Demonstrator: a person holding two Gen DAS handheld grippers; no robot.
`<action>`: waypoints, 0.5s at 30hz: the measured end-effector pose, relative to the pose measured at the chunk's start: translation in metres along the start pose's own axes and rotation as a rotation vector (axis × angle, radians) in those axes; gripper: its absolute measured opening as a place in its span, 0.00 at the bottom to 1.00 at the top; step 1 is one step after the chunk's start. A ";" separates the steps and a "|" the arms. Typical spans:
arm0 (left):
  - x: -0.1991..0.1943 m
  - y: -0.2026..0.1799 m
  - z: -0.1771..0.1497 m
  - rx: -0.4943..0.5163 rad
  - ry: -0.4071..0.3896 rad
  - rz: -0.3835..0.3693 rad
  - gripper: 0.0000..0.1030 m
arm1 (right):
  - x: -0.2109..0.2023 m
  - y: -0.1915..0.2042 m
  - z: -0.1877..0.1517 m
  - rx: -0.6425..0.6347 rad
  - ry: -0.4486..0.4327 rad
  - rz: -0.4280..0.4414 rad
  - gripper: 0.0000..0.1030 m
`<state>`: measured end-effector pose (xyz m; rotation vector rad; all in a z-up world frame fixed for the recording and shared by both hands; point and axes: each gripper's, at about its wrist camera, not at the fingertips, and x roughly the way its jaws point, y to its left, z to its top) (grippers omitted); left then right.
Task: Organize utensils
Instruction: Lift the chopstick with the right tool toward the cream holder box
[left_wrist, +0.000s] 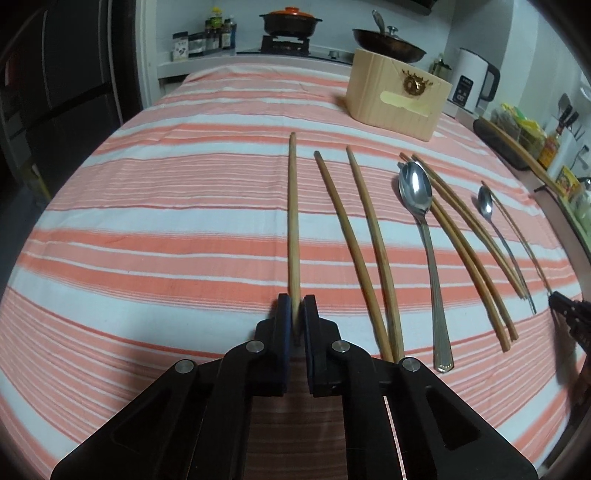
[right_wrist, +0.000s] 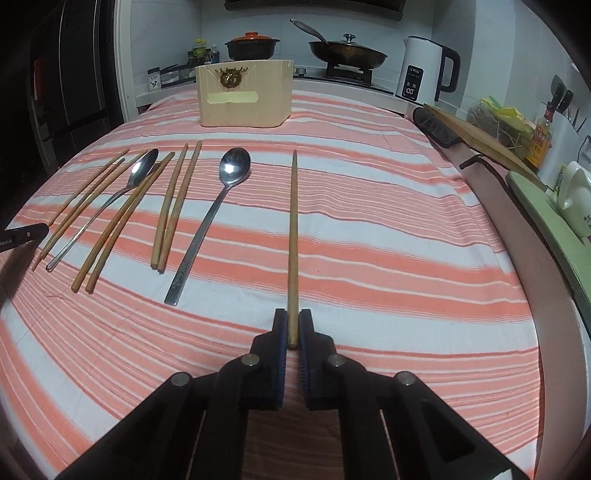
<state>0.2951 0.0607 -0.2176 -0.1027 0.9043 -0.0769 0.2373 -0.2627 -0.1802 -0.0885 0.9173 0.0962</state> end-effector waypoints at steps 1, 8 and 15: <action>-0.001 -0.001 -0.001 0.009 0.003 -0.007 0.11 | 0.001 0.000 0.001 0.001 0.004 0.007 0.06; -0.007 -0.018 -0.012 0.111 0.021 0.051 0.61 | 0.000 -0.004 -0.001 0.016 0.000 0.023 0.15; -0.007 -0.011 -0.012 0.079 0.001 0.058 0.56 | -0.004 -0.013 -0.006 0.042 -0.003 0.043 0.42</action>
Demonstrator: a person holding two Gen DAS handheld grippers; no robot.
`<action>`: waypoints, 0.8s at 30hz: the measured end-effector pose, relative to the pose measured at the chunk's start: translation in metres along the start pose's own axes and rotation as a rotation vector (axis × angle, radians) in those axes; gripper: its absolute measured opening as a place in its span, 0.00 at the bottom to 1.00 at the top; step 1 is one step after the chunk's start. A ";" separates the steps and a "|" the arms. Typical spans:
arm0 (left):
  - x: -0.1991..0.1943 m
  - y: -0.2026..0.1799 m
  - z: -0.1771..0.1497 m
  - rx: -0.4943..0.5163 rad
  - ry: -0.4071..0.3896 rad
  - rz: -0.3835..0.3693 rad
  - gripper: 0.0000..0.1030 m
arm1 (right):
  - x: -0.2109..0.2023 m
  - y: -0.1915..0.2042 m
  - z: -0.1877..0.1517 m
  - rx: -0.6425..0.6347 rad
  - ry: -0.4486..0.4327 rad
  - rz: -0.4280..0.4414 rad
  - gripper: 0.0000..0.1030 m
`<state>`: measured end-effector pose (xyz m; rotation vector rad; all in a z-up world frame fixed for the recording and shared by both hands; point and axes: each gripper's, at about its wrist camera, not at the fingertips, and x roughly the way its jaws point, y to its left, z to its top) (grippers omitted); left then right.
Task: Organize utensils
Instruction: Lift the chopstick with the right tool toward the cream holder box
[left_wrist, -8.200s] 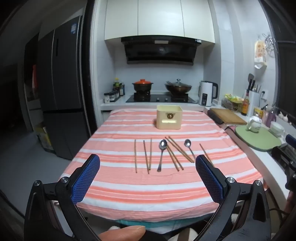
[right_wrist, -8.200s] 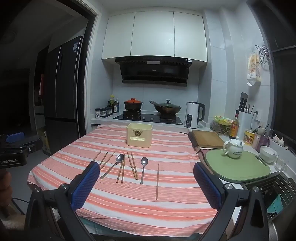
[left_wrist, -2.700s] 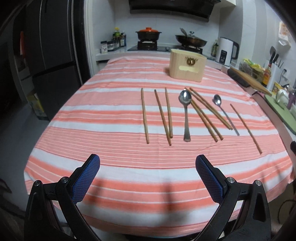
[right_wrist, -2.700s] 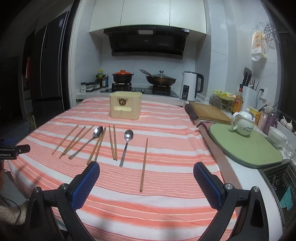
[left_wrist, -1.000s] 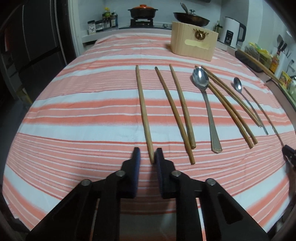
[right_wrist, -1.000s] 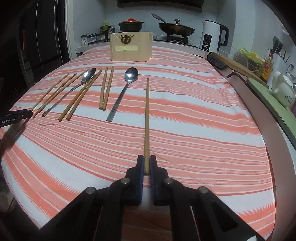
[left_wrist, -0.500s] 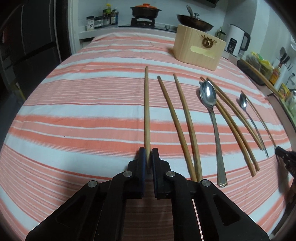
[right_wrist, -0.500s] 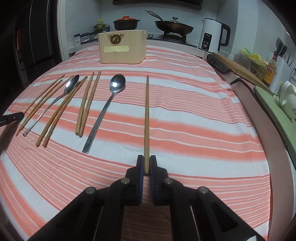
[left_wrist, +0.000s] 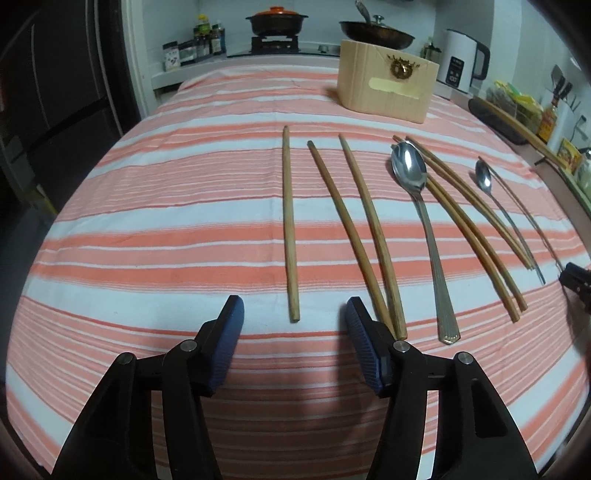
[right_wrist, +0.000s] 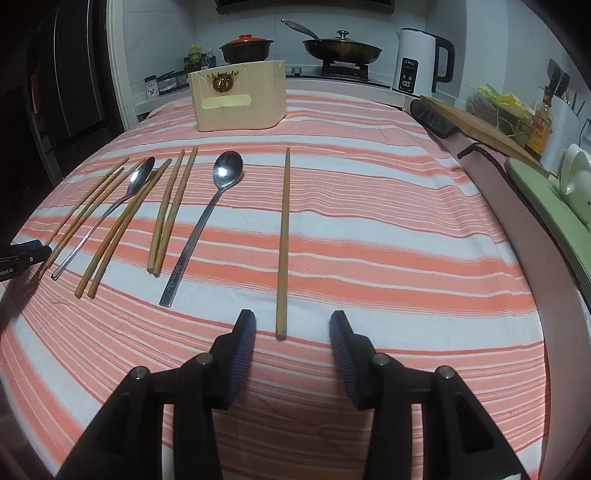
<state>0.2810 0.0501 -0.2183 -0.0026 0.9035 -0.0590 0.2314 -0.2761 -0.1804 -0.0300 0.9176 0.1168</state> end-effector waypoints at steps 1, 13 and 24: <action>0.000 -0.001 0.000 0.003 -0.005 0.004 0.55 | -0.001 0.000 -0.001 -0.002 0.000 0.004 0.42; -0.004 0.010 0.007 -0.056 -0.034 -0.049 0.02 | -0.003 0.000 0.007 0.005 -0.024 0.022 0.06; -0.092 0.006 0.062 0.005 -0.210 -0.132 0.02 | -0.097 0.013 0.069 -0.057 -0.255 0.002 0.06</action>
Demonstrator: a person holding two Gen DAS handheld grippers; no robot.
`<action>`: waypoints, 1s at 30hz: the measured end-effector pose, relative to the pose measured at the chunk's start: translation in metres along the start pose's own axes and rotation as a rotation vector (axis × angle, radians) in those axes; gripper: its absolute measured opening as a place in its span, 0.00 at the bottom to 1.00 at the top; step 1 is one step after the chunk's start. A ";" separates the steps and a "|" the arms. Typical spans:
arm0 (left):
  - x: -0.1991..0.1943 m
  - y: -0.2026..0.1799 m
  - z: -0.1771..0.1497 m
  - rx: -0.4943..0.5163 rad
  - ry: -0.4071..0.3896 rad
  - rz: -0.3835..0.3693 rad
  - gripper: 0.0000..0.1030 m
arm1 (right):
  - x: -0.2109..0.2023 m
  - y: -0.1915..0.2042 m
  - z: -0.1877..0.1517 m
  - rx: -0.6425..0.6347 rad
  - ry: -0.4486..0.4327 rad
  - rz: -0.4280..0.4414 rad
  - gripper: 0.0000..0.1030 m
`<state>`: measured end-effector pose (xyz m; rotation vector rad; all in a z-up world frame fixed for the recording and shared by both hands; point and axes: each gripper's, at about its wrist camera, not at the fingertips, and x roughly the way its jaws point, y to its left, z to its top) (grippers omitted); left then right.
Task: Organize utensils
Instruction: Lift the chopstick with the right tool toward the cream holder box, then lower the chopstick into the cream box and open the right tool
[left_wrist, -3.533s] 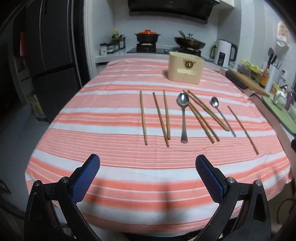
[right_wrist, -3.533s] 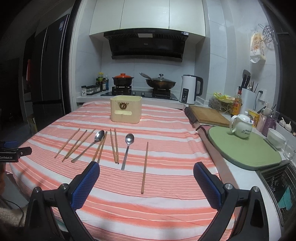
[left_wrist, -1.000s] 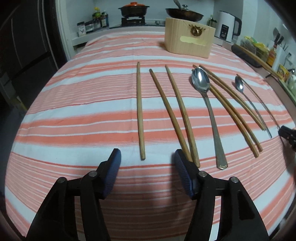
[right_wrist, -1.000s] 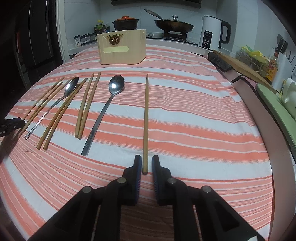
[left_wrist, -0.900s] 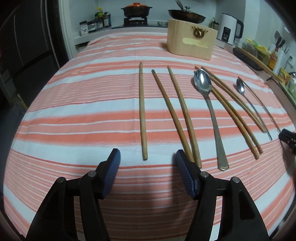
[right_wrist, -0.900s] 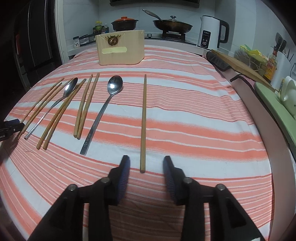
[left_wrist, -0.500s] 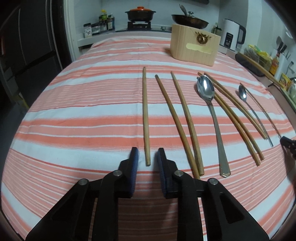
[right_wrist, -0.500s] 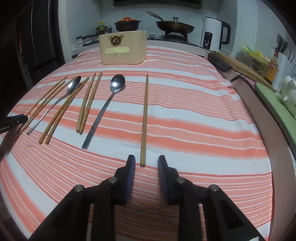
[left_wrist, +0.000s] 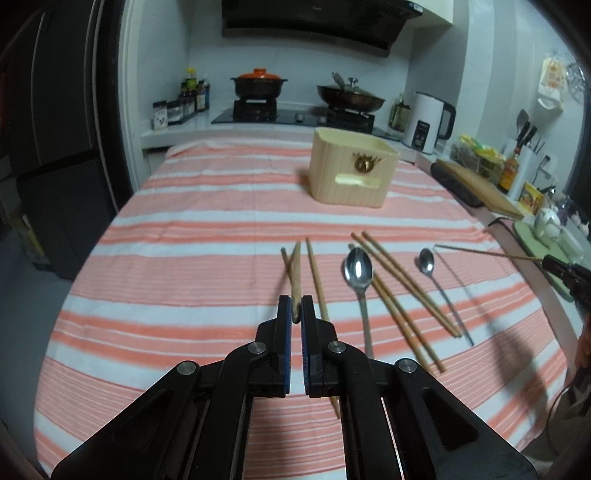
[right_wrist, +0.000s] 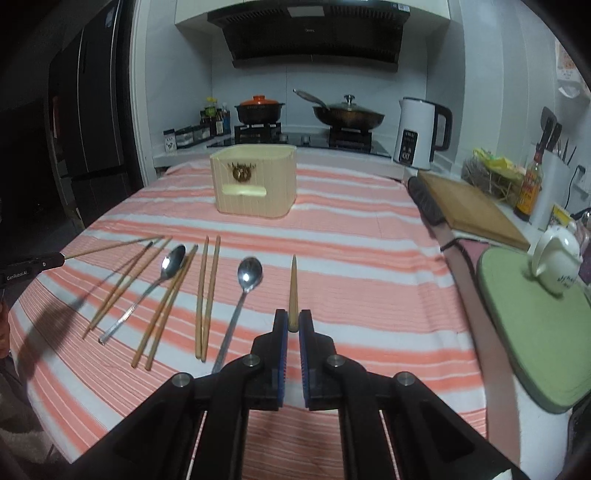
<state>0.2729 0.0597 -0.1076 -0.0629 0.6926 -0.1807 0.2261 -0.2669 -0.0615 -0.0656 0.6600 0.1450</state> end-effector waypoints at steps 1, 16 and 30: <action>-0.007 -0.001 0.007 0.003 -0.019 -0.005 0.02 | -0.006 0.001 0.009 -0.010 -0.021 -0.001 0.06; -0.051 -0.013 0.072 0.037 -0.164 -0.085 0.02 | -0.038 0.009 0.078 -0.001 -0.117 0.097 0.06; -0.061 -0.023 0.112 0.021 -0.235 -0.147 0.02 | -0.045 0.014 0.113 -0.009 -0.102 0.174 0.06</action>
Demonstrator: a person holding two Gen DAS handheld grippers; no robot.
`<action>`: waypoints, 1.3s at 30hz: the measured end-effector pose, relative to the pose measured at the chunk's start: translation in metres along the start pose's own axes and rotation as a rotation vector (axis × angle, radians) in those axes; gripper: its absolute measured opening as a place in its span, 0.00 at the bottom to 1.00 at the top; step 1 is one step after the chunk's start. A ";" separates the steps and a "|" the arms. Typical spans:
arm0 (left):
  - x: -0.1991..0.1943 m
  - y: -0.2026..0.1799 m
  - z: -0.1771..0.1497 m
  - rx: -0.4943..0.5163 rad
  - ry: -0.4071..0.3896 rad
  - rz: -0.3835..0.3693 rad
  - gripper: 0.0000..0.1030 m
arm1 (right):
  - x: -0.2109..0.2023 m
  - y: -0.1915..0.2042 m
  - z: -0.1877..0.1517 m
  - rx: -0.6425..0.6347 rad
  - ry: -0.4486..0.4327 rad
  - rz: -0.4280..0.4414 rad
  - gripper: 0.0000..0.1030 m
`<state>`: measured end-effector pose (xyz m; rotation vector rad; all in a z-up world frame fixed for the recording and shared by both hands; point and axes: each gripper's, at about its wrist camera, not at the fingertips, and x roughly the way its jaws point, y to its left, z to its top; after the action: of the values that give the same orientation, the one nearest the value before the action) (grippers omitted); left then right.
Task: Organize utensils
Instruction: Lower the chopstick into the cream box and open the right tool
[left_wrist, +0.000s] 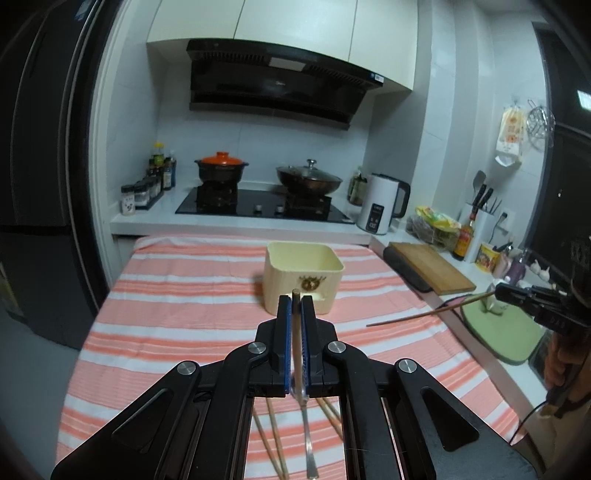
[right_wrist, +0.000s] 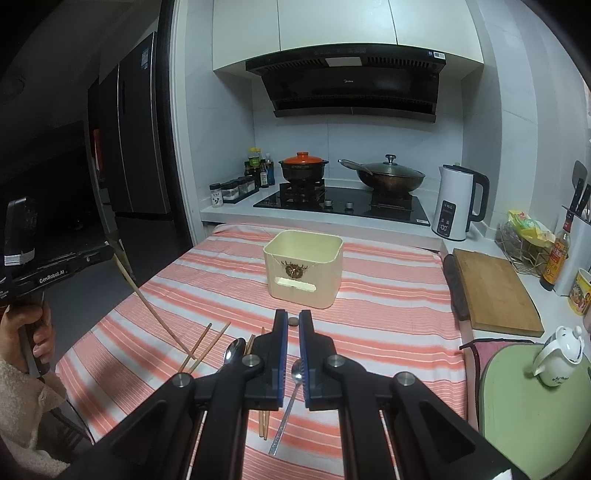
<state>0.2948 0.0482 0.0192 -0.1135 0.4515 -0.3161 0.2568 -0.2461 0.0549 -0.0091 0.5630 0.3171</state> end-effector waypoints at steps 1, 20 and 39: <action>0.001 -0.001 0.006 -0.001 -0.008 -0.004 0.02 | 0.001 0.000 0.003 0.003 -0.004 0.003 0.06; 0.087 -0.006 0.142 -0.045 -0.181 0.029 0.02 | 0.066 -0.009 0.116 -0.008 -0.083 -0.010 0.06; 0.263 0.018 0.101 -0.102 0.126 0.083 0.02 | 0.243 -0.061 0.108 0.145 0.265 0.001 0.06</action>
<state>0.5684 -0.0167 -0.0019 -0.1745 0.5960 -0.2191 0.5258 -0.2226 0.0142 0.0903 0.8477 0.2772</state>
